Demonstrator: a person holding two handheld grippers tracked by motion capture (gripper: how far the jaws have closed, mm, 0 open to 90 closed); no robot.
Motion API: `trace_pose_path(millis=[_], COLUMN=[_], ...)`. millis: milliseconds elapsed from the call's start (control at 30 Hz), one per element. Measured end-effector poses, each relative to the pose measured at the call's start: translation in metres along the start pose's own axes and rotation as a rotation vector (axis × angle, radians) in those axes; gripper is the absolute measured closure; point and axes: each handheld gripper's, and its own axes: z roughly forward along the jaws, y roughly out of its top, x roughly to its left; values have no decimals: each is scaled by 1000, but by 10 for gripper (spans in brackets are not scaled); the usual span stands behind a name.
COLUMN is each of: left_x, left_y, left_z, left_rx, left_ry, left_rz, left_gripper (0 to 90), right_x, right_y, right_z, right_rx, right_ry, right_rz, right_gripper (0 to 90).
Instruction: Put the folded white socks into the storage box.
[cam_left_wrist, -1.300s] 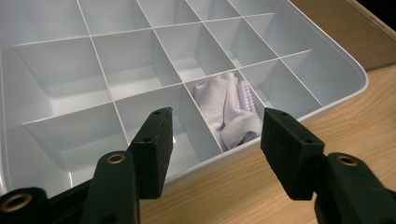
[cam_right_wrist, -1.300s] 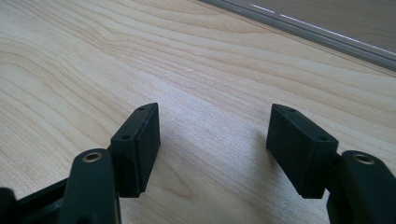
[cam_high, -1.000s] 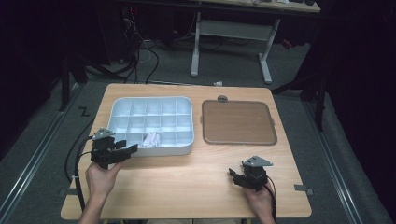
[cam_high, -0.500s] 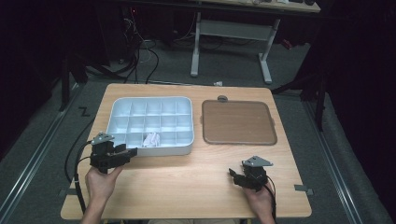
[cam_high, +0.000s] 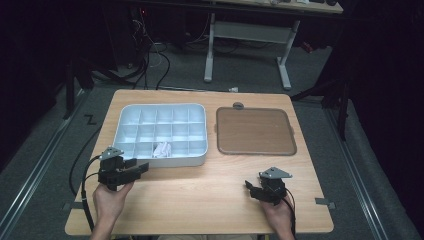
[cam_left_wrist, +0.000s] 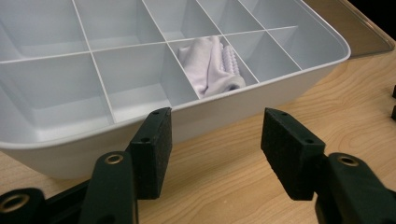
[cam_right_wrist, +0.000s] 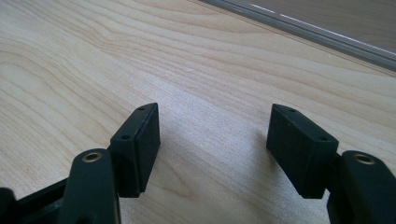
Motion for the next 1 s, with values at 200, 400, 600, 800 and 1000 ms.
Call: trace_pose_path(millis=[200,400,600,800,1000], left_x=[1,2,0,0,-1], left_y=[-6,-11,-14,-20,-28], left_z=[0,0,0,1,2], left_rx=[5,16,17,33,45], left_ry=[-6,-12,-19,-18,-27], left_rz=[-19,-17,-14,-11,-1], left_gripper=[437,435,433,432,432], right_x=[0,0,0,0,0], right_y=[0,0,0,0,0], right_z=[0,0,0,0,0], right_rx=[0,0,0,0,0], right_ry=[0,0,-1,-1,-1], right_rz=[0,0,0,1,1], right_gripper=[351,351,351,351,351])
